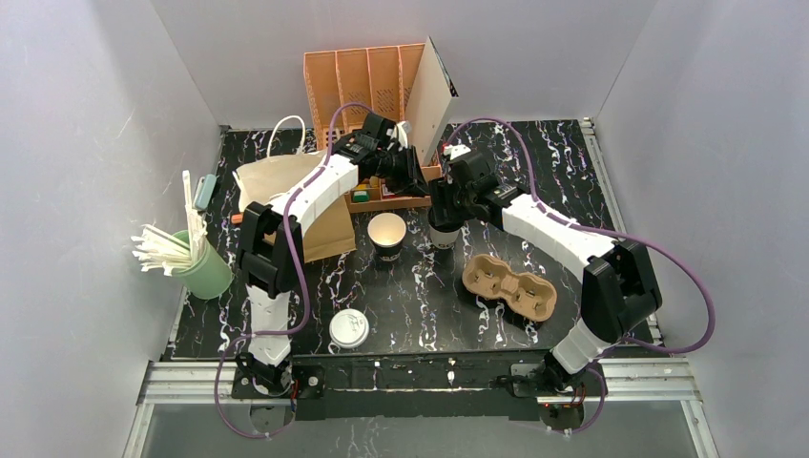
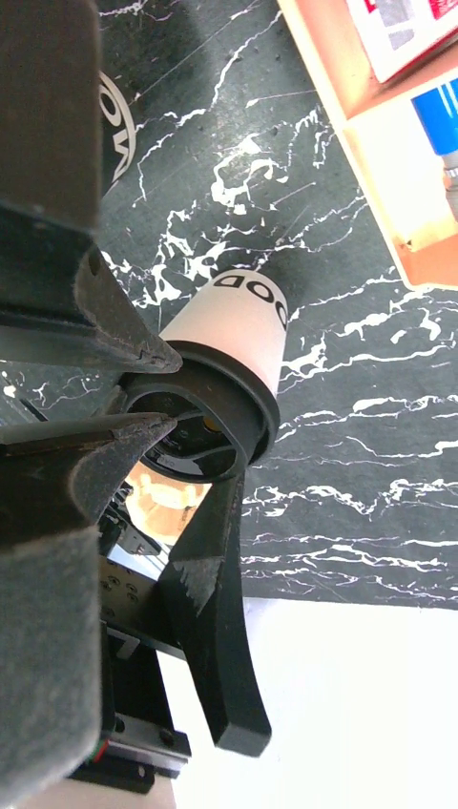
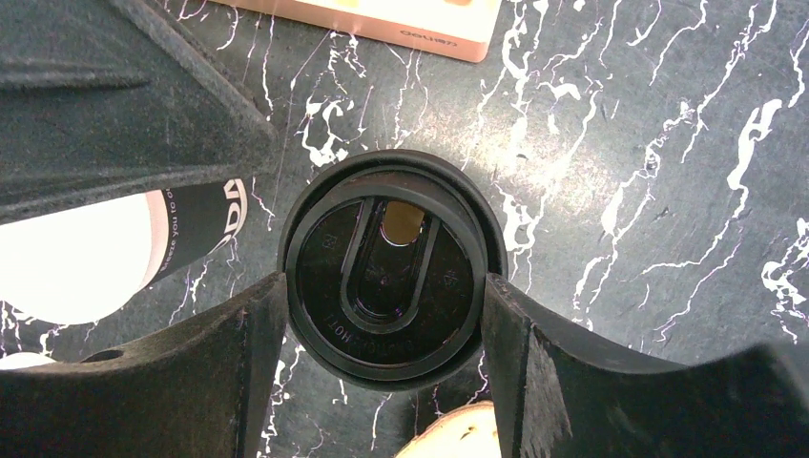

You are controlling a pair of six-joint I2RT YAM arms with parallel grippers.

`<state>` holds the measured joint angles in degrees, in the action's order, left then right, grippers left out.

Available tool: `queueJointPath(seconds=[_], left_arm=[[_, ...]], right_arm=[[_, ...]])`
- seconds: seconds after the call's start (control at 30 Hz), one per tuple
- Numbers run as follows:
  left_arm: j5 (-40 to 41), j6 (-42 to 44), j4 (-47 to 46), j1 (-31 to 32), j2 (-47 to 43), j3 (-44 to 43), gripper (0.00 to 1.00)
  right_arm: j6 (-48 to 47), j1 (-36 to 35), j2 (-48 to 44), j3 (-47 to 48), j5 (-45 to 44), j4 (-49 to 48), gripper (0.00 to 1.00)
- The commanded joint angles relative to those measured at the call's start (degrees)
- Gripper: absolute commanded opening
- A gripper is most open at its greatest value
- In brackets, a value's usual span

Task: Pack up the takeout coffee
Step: Close the cup lid on the coffee cup.

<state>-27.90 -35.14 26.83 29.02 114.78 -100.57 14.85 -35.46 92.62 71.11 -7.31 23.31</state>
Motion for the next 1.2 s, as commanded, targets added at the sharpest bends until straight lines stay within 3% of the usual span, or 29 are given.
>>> queueJointPath(seconds=[0.0, 0.33, 0.7, 1.0, 1.17], left_arm=[[-1.57, 0.24, 0.06, -0.02, 0.38, -2.55, 0.22], [-3.05, 0.85, -0.73, -0.03, 2.03, -3.82, 0.22], [-5.77, -0.53, -3.21, -0.03, 2.07, -1.46, 0.31], [6.13, -1.14, -1.31, -1.23, -11.74, 11.40, 0.30], [8.94, -2.72, -0.73, -1.27, -19.01, 14.05, 0.30]], right_arm=[[-0.60, -0.48, 5.73, -4.56, -4.14, 17.92, 0.51], [-0.30, -0.48, 7.72, -3.91, -5.44, 20.24, 0.51], [-1.65, -0.50, 5.15, -4.80, -0.85, 17.49, 0.51], [0.61, -0.41, 8.08, -0.62, -1.20, 18.79, 0.51], [3.52, -0.45, 9.78, 2.80, -0.98, 20.82, 0.52]])
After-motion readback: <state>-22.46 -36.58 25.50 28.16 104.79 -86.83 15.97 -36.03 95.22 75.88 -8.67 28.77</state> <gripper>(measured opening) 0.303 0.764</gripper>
